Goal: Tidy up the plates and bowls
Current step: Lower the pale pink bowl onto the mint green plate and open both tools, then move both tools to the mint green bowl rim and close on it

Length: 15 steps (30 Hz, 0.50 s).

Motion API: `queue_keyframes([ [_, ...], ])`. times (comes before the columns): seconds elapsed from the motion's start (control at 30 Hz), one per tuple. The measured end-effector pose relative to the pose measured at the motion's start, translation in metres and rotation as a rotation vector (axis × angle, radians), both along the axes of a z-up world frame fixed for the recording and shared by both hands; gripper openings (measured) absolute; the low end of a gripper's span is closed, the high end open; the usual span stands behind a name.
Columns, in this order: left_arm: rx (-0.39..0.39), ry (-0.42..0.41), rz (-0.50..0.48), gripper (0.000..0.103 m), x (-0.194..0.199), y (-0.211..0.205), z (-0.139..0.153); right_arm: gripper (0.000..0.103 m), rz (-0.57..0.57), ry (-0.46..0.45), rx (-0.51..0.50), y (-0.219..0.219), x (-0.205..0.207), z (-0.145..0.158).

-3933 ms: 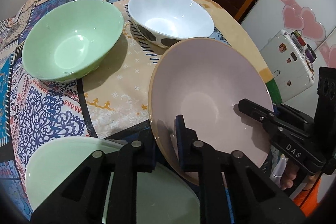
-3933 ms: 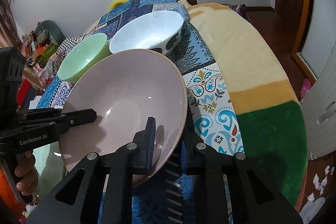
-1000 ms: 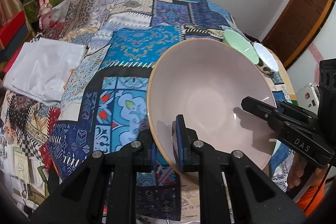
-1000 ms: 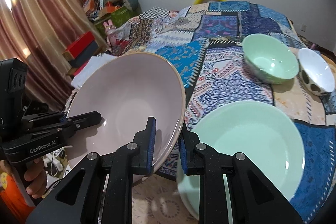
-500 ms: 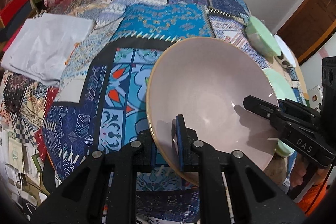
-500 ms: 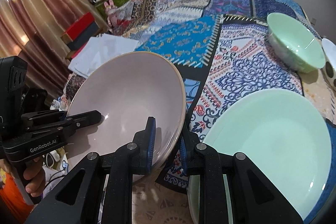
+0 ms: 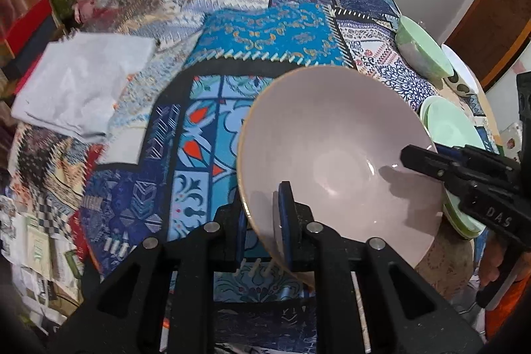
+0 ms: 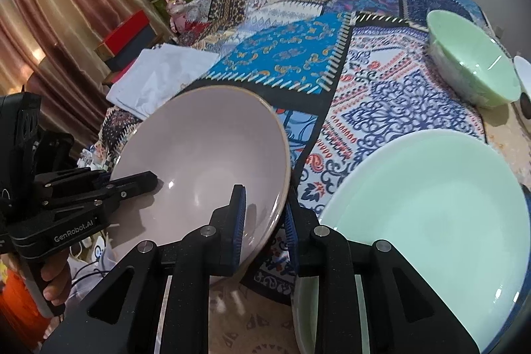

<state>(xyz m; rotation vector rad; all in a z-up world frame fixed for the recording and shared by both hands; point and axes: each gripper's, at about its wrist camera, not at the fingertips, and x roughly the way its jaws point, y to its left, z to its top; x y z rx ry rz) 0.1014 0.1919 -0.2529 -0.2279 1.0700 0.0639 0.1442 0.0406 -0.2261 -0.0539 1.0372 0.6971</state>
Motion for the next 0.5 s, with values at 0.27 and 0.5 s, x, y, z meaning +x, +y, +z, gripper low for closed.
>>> queue_keyframes([
  [0.27,0.089,-0.105,-0.002,0.059,-0.016,-0.015,0.036,0.038,-0.031,-0.067,0.033,-0.018,-0.008,0.026],
  [0.5,0.14,-0.173,-0.031,0.074,-0.012,-0.037,0.07,0.06,-0.079,-0.133,0.039,-0.042,-0.011,0.051],
])
